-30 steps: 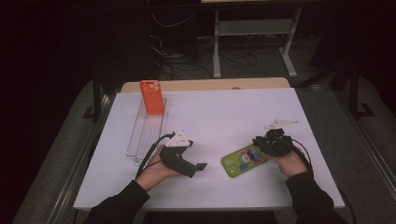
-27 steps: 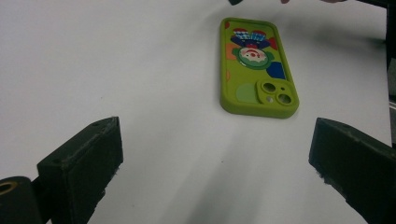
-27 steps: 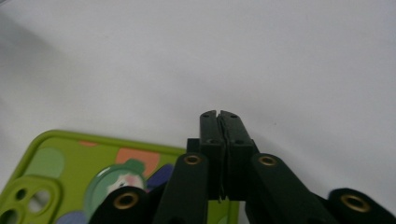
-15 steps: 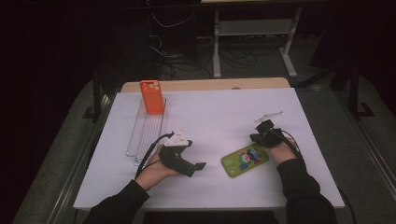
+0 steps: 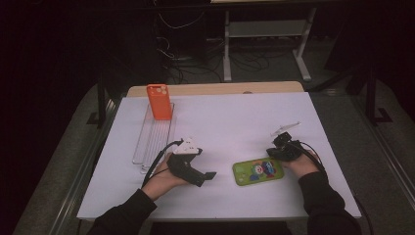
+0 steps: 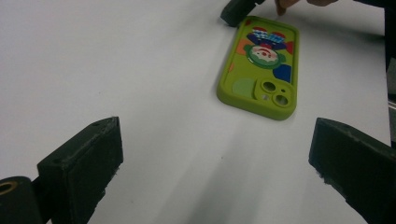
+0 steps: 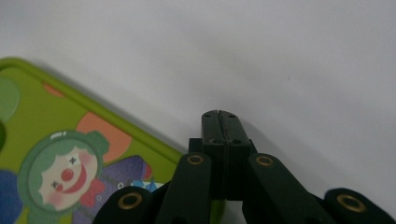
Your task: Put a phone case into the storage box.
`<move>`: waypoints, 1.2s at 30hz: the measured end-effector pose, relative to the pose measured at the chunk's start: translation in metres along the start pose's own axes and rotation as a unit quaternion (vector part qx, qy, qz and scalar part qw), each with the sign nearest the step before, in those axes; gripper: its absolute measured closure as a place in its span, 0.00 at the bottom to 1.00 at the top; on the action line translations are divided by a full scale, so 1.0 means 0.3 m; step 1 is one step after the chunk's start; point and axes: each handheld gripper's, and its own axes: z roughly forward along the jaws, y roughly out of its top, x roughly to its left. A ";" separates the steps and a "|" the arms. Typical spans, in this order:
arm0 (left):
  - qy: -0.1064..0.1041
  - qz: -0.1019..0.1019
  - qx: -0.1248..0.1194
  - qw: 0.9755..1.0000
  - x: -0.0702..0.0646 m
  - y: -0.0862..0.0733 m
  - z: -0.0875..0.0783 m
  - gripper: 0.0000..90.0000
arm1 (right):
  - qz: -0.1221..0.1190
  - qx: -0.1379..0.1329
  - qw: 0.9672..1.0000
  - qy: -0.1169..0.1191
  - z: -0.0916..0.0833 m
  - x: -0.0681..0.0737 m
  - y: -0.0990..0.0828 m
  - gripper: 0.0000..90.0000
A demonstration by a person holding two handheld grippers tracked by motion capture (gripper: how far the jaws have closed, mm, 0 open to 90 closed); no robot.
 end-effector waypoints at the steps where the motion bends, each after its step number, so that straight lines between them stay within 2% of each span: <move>1: 0.000 -0.001 -0.001 1.000 -0.001 0.000 0.000 0.03 | 0.000 0.001 1.000 0.002 -0.009 0.002 -0.012 0.98; 6: -0.002 0.007 0.002 1.000 0.000 0.001 0.001 0.03 | -0.013 -0.003 1.000 0.008 -0.044 0.019 -0.057 0.98; 7: -0.002 0.007 0.002 1.000 -0.001 0.001 0.002 0.03 | -0.010 -0.004 1.000 0.014 -0.050 0.024 -0.064 0.98; 8: -0.002 0.005 0.002 1.000 -0.002 0.001 0.003 0.03 | -0.019 -0.006 1.000 0.012 -0.058 0.027 -0.074 0.98; 10: -0.003 0.003 0.003 1.000 -0.005 0.001 0.004 0.03 | -0.021 -0.008 1.000 0.019 -0.068 0.039 -0.089 0.98; 12: -0.003 0.004 0.003 1.000 -0.005 0.001 0.004 0.03 | -0.017 -0.004 0.999 0.030 -0.079 0.056 -0.103 0.98; 18: -0.004 0.003 0.001 1.000 -0.007 0.000 0.005 0.03 | -0.038 0.000 0.998 0.057 -0.091 0.116 -0.138 0.98; 21: -0.004 0.004 0.004 1.000 -0.008 0.001 0.005 0.03 | -0.044 0.003 0.997 0.056 -0.092 0.135 -0.142 0.98; 23: -0.004 0.009 0.005 1.000 -0.007 0.002 0.005 0.03 | -0.041 -0.005 0.998 0.055 -0.096 0.135 -0.138 0.98; 25: -0.005 0.008 0.003 1.000 -0.007 0.003 0.005 0.03 | -0.032 -0.025 0.998 0.052 -0.114 0.126 -0.125 0.97; 29: -0.005 0.007 0.004 1.000 -0.006 0.002 0.004 0.03 | -0.007 -0.072 0.996 0.059 -0.144 0.111 -0.104 0.81; 31: -0.006 0.008 0.004 1.000 -0.007 0.003 0.003 0.03 | -0.003 -0.107 0.993 0.050 -0.160 0.100 -0.097 0.67; 32: -0.007 0.007 0.002 1.000 -0.008 0.004 0.002 0.03 | 0.004 -0.115 0.992 0.050 -0.167 0.098 -0.095 0.63; 34: -0.007 0.007 0.001 1.000 -0.007 0.003 0.002 0.03 | 0.021 -0.135 0.989 0.052 -0.185 0.087 -0.097 0.49; 36: -0.007 0.005 0.002 1.000 -0.007 0.003 0.002 0.03 | 0.026 -0.146 0.988 0.047 -0.199 0.079 -0.100 0.41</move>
